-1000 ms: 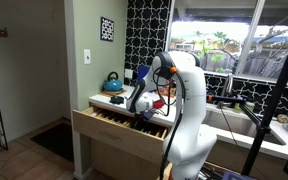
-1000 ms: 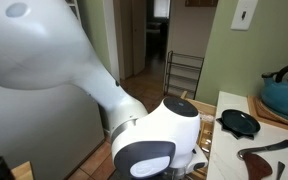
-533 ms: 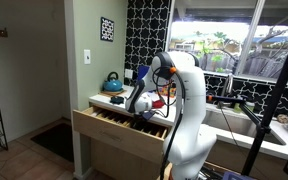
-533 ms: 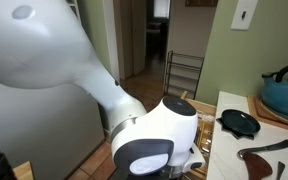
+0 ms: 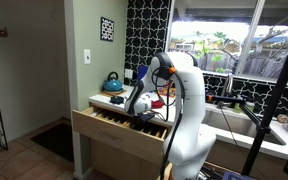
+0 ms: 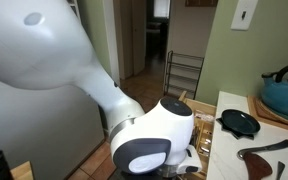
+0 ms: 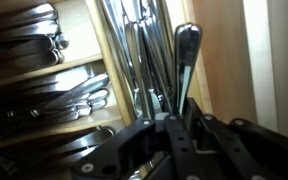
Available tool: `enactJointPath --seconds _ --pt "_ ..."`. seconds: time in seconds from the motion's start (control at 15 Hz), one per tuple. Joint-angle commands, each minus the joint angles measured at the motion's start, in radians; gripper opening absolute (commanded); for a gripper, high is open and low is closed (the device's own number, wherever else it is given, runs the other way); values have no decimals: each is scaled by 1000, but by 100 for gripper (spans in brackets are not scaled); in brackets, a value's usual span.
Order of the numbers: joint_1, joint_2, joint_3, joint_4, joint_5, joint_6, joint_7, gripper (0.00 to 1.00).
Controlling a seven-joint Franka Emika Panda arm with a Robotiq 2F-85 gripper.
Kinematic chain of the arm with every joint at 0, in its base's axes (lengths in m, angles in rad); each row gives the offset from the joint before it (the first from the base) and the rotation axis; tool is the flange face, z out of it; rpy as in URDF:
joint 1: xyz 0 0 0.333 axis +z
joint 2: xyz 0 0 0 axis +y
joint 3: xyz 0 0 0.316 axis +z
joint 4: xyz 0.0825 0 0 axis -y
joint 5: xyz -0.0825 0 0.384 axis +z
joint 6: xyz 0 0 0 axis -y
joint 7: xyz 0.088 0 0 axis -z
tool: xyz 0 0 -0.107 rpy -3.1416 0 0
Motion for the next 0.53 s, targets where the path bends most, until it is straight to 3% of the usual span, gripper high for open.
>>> enactJointPath --seconds 0.0,0.47 --pt "20 12 -8 -4 0 6 64 3" --pt "33 -31 -16 -12 3 3 174 3"
